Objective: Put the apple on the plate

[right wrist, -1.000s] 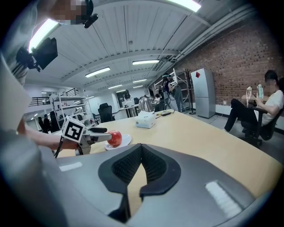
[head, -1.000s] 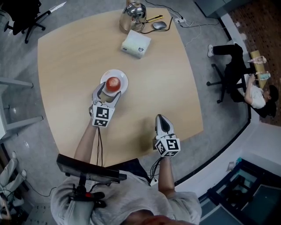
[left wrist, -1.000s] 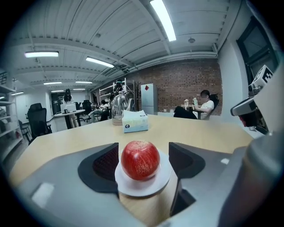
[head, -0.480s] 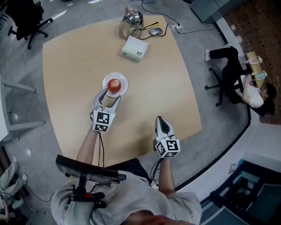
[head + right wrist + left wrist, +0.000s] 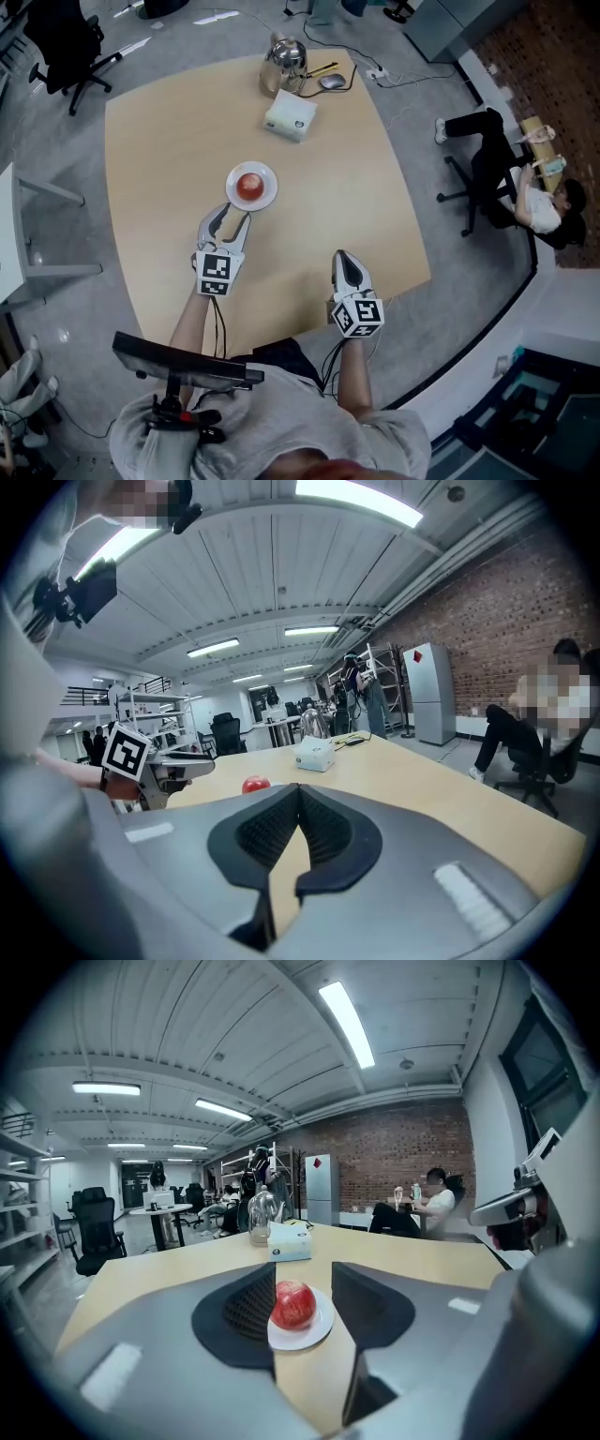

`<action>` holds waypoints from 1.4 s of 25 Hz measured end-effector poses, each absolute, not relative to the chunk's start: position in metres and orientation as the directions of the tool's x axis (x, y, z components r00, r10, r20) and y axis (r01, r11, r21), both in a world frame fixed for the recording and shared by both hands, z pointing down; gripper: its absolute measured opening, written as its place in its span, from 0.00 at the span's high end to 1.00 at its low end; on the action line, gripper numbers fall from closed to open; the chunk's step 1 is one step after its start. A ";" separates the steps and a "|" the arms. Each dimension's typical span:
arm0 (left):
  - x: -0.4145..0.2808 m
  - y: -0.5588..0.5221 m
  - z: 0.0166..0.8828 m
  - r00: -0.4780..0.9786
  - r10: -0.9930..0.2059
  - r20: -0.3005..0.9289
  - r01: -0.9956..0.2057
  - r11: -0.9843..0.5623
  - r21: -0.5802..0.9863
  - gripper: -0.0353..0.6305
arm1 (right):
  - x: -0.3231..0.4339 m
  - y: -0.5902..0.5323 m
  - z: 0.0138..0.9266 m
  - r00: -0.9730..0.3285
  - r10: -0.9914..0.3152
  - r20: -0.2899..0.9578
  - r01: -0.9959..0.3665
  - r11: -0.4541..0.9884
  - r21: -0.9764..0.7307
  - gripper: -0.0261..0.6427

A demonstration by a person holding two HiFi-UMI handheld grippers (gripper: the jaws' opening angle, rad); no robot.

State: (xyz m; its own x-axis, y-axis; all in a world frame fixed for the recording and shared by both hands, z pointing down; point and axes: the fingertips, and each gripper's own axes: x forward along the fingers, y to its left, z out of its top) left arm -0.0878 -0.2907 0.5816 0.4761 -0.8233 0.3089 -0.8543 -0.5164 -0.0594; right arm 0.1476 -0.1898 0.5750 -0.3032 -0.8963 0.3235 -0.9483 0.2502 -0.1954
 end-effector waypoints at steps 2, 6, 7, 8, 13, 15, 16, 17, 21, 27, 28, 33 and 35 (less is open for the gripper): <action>-0.093 -0.284 0.576 0.468 -0.829 0.305 -0.860 -0.507 -0.056 0.67 | 0.144 -0.188 0.572 -0.308 -0.898 0.316 -0.946 0.255 -0.198 0.95; -0.102 -0.266 0.568 0.458 -0.837 0.298 -0.871 -0.489 -0.036 0.70 | 0.138 -0.182 0.567 -0.319 -0.898 0.303 -0.943 0.268 -0.200 0.95; -0.103 -0.260 0.566 0.457 -0.838 0.299 -0.872 -0.488 -0.034 0.71 | 0.136 -0.180 0.564 -0.322 -0.899 0.298 -0.942 0.271 -0.199 0.95; -0.105 -0.254 0.565 0.456 -0.838 0.300 -0.872 -0.487 -0.036 0.72 | 0.135 -0.178 0.560 -0.325 -0.899 0.293 -0.941 0.275 -0.199 0.95; -0.111 -0.220 0.548 0.441 -0.847 0.298 -0.878 -0.476 -0.053 0.75 | 0.133 -0.160 0.541 -0.337 -0.902 0.269 -0.936 0.291 -0.197 0.95; -0.114 -0.215 0.543 0.434 -0.854 0.286 -0.882 -0.467 -0.056 0.77 | 0.133 -0.157 0.541 -0.338 -0.903 0.265 -0.936 0.294 -0.194 0.95; -0.115 -0.213 0.541 0.430 -0.858 0.281 -0.884 -0.463 -0.060 0.77 | 0.133 -0.156 0.541 -0.339 -0.903 0.264 -0.936 0.295 -0.194 0.95; -0.117 -0.209 0.538 0.427 -0.862 0.275 -0.886 -0.459 -0.063 0.77 | 0.133 -0.153 0.540 -0.340 -0.903 0.262 -0.935 0.296 -0.193 0.95; -0.121 -0.196 0.529 0.407 -0.878 0.253 -0.897 -0.436 -0.072 0.82 | 0.135 -0.143 0.540 -0.344 -0.903 0.259 -0.934 0.301 -0.192 0.95; -0.128 -0.188 0.522 0.389 -0.891 0.235 -0.905 -0.417 -0.086 0.84 | 0.130 -0.145 0.536 -0.353 -0.905 0.237 -0.931 0.313 -0.189 0.95; -0.129 -0.183 0.520 0.384 -0.894 0.232 -0.907 -0.413 -0.089 0.85 | 0.129 -0.143 0.534 -0.356 -0.905 0.234 -0.930 0.317 -0.188 0.95; -0.137 -0.154 0.499 0.360 -0.910 0.204 -0.917 -0.386 -0.102 0.88 | 0.124 -0.120 0.520 -0.367 -0.904 0.221 -0.926 0.330 -0.186 0.95; -0.140 -0.147 0.493 0.353 -0.915 0.194 -0.921 -0.377 -0.102 0.88 | 0.122 -0.115 0.518 -0.374 -0.901 0.218 -0.923 0.338 -0.183 0.95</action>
State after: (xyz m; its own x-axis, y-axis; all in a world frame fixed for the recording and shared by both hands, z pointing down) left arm -0.1397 -0.1467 0.4929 0.3530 -0.9152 0.1944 -0.9207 -0.3767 -0.1017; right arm 0.1219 -0.1154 0.5175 -0.3737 -0.9015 0.2185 -0.9231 0.3382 -0.1832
